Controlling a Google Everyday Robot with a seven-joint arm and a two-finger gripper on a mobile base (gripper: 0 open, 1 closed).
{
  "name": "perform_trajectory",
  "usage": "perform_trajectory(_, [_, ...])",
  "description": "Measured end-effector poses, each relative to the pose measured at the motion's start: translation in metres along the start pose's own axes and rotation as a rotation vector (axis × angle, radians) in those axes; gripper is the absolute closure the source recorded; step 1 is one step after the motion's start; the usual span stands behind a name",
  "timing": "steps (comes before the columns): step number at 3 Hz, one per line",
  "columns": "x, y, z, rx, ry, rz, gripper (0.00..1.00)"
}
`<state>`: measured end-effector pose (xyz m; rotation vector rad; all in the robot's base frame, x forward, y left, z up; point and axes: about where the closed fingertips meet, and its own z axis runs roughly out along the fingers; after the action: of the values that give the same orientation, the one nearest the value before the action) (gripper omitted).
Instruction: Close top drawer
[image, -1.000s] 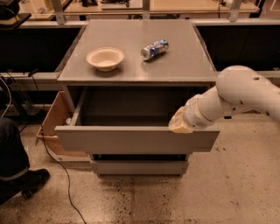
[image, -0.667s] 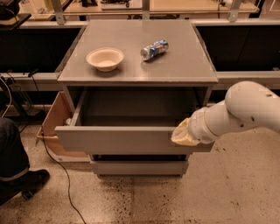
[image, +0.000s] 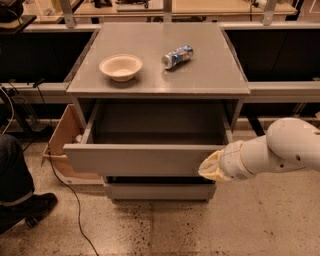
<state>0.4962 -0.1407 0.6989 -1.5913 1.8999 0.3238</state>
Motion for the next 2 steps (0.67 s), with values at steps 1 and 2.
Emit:
perform_trajectory(1, [0.000, 0.001, 0.006, 0.002, -0.023, 0.011, 1.00])
perform_trajectory(2, [0.013, -0.014, 0.019, 0.038, -0.065, 0.041, 1.00])
